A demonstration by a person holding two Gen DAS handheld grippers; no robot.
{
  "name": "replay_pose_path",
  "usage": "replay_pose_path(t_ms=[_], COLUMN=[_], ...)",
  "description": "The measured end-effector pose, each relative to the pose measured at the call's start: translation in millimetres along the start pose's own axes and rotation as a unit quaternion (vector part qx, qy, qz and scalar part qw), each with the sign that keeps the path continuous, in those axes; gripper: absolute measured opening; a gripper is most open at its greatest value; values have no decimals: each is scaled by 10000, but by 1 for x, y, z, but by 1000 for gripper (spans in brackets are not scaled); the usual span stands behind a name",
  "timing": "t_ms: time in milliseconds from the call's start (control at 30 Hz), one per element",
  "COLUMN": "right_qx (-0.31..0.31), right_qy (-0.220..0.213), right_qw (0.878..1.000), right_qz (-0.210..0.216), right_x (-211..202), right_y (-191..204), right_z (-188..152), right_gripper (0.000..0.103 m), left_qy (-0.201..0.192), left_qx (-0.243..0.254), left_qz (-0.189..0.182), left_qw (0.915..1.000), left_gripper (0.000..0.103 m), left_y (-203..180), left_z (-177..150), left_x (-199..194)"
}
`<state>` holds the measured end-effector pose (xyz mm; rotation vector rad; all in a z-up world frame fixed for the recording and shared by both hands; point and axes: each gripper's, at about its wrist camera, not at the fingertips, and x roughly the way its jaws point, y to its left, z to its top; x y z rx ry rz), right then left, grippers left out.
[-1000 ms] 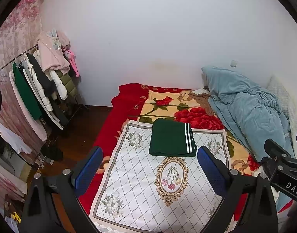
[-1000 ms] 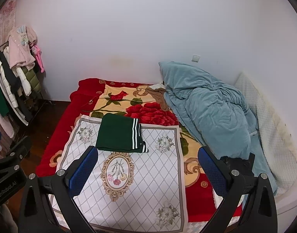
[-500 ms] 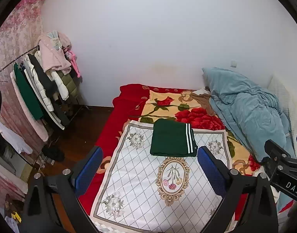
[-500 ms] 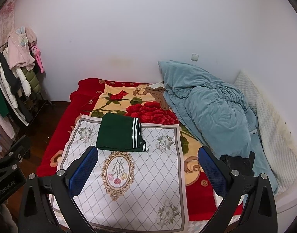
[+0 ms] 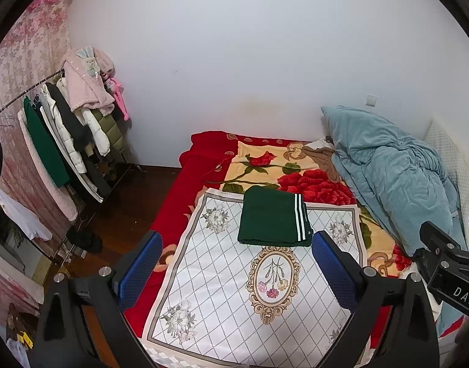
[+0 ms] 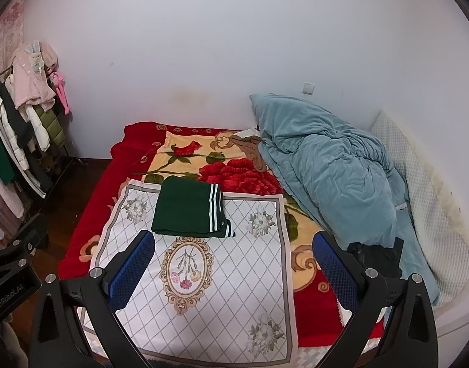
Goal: Fold large clothes
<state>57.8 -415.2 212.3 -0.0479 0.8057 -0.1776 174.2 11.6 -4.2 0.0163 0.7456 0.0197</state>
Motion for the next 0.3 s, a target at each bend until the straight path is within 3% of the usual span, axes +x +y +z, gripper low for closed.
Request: replay_pose_path(t_ms=[300], right_qx=[6], right_qy=[-17], right_qw=[10000], right_qz=[-9], right_x=[-1], right_y=[0], right_z=[-4], right_gripper=[103], left_qy=[-40], left_qx=[-2], left_qz=[-14], left_qw=[10000], left_gripper=[99], left_y=[3], left_z=[-2], left_x=[-2])
